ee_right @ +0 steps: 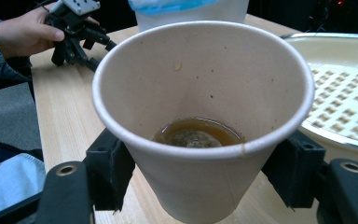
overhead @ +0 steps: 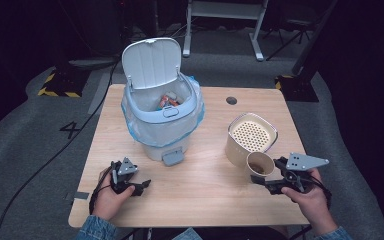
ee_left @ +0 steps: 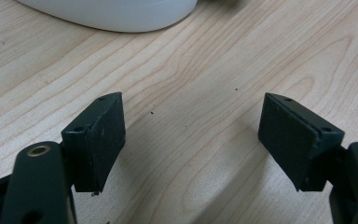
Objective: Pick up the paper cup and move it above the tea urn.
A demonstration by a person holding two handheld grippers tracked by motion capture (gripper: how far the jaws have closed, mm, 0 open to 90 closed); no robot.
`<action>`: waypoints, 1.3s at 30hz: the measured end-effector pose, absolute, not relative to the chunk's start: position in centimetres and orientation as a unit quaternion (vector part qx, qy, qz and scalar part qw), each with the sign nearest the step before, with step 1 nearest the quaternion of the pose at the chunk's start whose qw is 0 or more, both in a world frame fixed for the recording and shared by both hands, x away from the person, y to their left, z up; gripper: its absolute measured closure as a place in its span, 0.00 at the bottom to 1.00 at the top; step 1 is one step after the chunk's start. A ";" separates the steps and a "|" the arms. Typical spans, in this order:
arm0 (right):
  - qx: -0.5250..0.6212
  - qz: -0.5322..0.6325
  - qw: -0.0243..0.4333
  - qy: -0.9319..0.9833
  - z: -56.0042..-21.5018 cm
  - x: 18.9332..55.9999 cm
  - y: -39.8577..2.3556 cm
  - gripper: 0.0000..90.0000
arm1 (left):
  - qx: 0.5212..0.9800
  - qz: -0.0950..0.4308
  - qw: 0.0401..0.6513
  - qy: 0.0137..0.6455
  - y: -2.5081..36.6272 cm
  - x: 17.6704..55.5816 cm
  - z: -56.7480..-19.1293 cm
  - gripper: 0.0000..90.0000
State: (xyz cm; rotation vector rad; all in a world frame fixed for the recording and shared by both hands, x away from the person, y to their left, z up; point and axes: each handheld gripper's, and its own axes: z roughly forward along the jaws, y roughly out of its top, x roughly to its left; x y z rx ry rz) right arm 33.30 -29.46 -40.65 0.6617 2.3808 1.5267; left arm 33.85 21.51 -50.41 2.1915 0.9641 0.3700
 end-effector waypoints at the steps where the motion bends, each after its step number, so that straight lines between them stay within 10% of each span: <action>1: 0.228 0.522 0.120 0.813 -40.4 33.4 -29.5 0.36 | 0.846 0.142 0.351 0.375 21.5 33.8 -50.4 0.26; 39: 0.271 0.507 0.177 0.799 -34.7 43.7 -30.5 0.36 | 0.844 0.144 0.352 0.379 21.3 34.1 -50.4 0.26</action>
